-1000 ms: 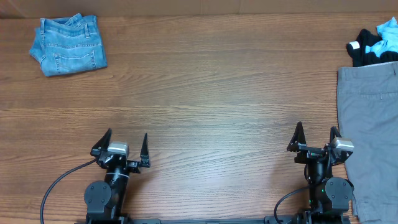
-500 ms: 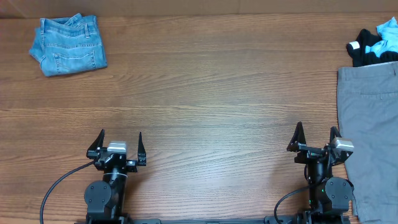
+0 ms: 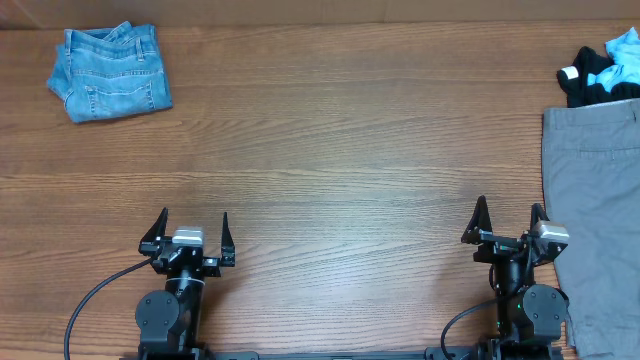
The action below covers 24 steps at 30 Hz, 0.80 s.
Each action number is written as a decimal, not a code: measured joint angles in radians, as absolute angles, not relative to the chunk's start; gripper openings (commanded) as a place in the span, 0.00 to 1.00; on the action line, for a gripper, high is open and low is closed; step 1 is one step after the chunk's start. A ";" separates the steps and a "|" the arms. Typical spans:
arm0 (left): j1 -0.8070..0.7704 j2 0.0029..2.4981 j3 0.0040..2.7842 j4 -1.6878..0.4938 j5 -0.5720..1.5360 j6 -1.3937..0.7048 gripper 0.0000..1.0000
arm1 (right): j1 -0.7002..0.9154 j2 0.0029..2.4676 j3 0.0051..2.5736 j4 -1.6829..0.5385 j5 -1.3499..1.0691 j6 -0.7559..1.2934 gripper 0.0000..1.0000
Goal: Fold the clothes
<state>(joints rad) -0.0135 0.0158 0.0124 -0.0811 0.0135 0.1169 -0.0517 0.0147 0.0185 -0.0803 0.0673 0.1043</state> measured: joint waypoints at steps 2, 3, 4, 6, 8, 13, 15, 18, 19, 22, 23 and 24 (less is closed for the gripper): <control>-0.014 0.016 0.012 -0.081 0.014 0.120 1.00 | -0.052 0.015 0.019 -0.081 0.067 0.104 1.00; -0.014 0.016 0.012 -0.081 0.014 0.122 1.00 | -0.052 0.015 0.019 -0.080 0.068 0.104 1.00; -0.014 0.016 0.012 -0.081 0.014 0.124 1.00 | -0.052 0.015 0.019 -0.080 0.068 0.104 1.00; -0.014 0.016 0.012 -0.081 0.014 0.128 1.00 | -0.052 0.015 0.019 -0.080 0.067 0.104 1.00; -0.014 0.016 0.012 -0.081 0.014 0.131 1.00 | -0.052 0.015 0.019 -0.080 0.068 0.104 1.00; -0.014 0.016 0.012 -0.081 0.014 0.131 1.00 | -0.052 0.015 0.019 -0.080 0.067 0.104 1.00; -0.014 0.016 0.012 -0.081 0.014 0.131 1.00 | -0.052 0.015 0.019 -0.080 0.067 0.104 1.00; -0.014 0.016 0.012 -0.081 0.014 0.131 1.00 | -0.052 0.015 0.019 -0.080 0.067 0.104 1.00; -0.014 0.016 0.012 -0.081 0.014 0.131 1.00 | -0.052 0.015 0.019 -0.081 0.067 0.104 1.00; -0.014 0.016 0.012 -0.081 0.014 0.131 1.00 | -0.052 0.015 0.019 -0.080 0.068 0.104 1.00; -0.014 0.016 0.012 -0.081 0.014 0.131 1.00 | -0.052 0.015 0.019 -0.080 0.067 0.104 1.00; -0.014 0.016 0.012 -0.081 0.014 0.131 1.00 | -0.052 0.015 0.019 -0.080 0.067 0.104 1.00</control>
